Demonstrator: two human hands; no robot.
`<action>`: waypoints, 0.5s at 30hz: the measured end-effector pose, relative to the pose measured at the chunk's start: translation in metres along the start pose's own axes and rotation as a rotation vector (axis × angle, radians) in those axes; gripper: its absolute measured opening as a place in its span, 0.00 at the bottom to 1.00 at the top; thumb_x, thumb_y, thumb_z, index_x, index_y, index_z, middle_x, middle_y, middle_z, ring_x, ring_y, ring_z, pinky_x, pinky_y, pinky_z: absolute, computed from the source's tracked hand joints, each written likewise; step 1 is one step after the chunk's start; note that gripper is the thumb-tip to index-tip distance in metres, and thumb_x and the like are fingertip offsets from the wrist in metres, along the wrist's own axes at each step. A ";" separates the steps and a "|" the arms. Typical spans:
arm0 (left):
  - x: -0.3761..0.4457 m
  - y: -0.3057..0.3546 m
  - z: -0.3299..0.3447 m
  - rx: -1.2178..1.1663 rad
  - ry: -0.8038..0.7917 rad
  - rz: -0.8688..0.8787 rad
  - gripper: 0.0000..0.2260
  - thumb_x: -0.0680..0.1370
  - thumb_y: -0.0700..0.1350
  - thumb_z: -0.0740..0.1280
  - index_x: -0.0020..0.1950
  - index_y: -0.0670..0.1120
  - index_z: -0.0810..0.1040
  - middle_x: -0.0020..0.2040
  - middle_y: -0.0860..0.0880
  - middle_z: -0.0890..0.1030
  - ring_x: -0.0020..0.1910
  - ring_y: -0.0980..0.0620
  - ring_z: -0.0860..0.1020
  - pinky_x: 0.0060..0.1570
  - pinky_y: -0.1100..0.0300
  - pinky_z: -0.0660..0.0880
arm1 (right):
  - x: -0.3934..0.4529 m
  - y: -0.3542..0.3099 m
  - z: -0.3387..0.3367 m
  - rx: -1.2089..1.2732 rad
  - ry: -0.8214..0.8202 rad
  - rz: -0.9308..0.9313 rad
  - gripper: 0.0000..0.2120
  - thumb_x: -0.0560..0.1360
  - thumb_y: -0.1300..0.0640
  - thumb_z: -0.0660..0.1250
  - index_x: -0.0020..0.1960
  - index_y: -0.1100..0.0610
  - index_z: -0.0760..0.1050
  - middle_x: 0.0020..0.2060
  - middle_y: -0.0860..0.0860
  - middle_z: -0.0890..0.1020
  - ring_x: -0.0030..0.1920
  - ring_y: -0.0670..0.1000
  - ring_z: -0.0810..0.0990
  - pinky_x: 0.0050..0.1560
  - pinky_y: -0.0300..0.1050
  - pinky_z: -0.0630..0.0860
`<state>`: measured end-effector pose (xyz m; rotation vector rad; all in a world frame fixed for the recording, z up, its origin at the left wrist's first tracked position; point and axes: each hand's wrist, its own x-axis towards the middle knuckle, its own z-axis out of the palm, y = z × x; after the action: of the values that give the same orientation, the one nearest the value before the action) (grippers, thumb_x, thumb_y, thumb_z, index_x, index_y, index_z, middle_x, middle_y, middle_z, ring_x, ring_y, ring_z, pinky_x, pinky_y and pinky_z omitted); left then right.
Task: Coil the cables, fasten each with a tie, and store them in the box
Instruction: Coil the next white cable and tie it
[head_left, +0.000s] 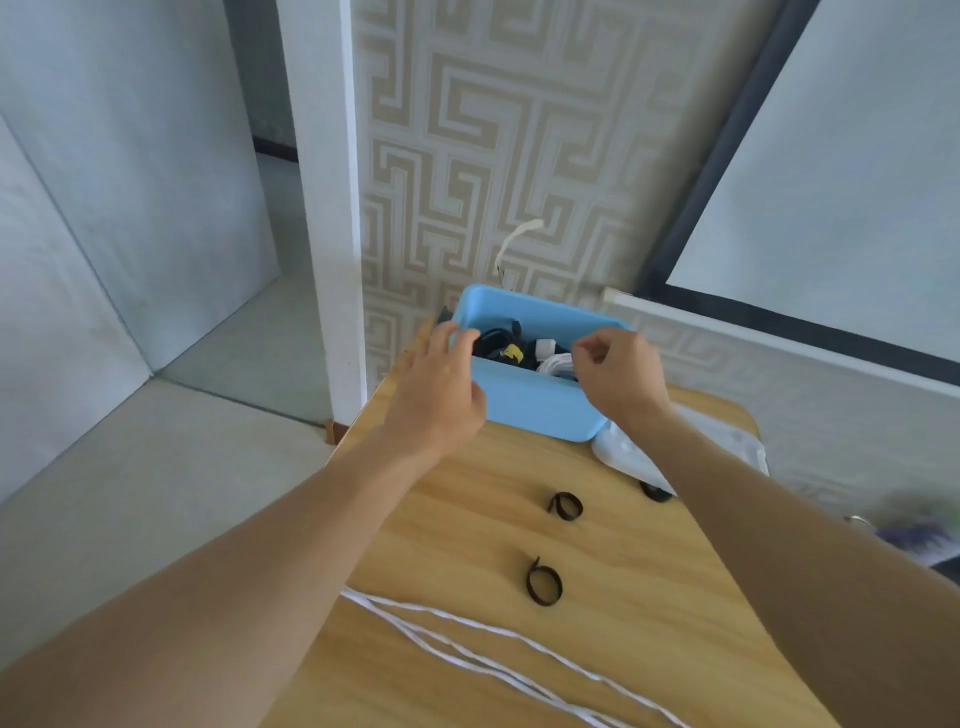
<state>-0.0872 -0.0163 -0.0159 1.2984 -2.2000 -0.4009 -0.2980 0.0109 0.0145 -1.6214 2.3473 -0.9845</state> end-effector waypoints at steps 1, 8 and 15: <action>-0.007 0.001 -0.002 -0.071 0.130 0.015 0.19 0.77 0.37 0.64 0.68 0.40 0.72 0.65 0.40 0.74 0.63 0.40 0.74 0.62 0.49 0.71 | -0.016 -0.002 -0.006 0.043 0.005 -0.036 0.08 0.80 0.59 0.64 0.44 0.55 0.80 0.35 0.49 0.82 0.35 0.48 0.79 0.35 0.38 0.74; -0.082 0.007 -0.007 -0.020 -0.596 -0.078 0.07 0.78 0.49 0.68 0.52 0.47 0.80 0.48 0.51 0.82 0.48 0.50 0.81 0.51 0.52 0.79 | -0.135 0.019 -0.026 -0.069 -0.544 -0.048 0.05 0.78 0.53 0.68 0.52 0.52 0.81 0.44 0.42 0.83 0.45 0.45 0.81 0.45 0.36 0.76; -0.142 -0.016 0.005 0.017 -0.706 -0.088 0.09 0.72 0.49 0.78 0.49 0.52 0.80 0.41 0.56 0.80 0.40 0.55 0.79 0.40 0.61 0.75 | -0.225 0.046 -0.004 -0.132 -0.728 0.000 0.09 0.76 0.50 0.72 0.54 0.52 0.80 0.45 0.45 0.80 0.48 0.48 0.80 0.50 0.42 0.77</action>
<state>-0.0245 0.1002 -0.0712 1.4097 -2.7081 -1.0021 -0.2424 0.2188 -0.0653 -1.6455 1.9200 -0.1660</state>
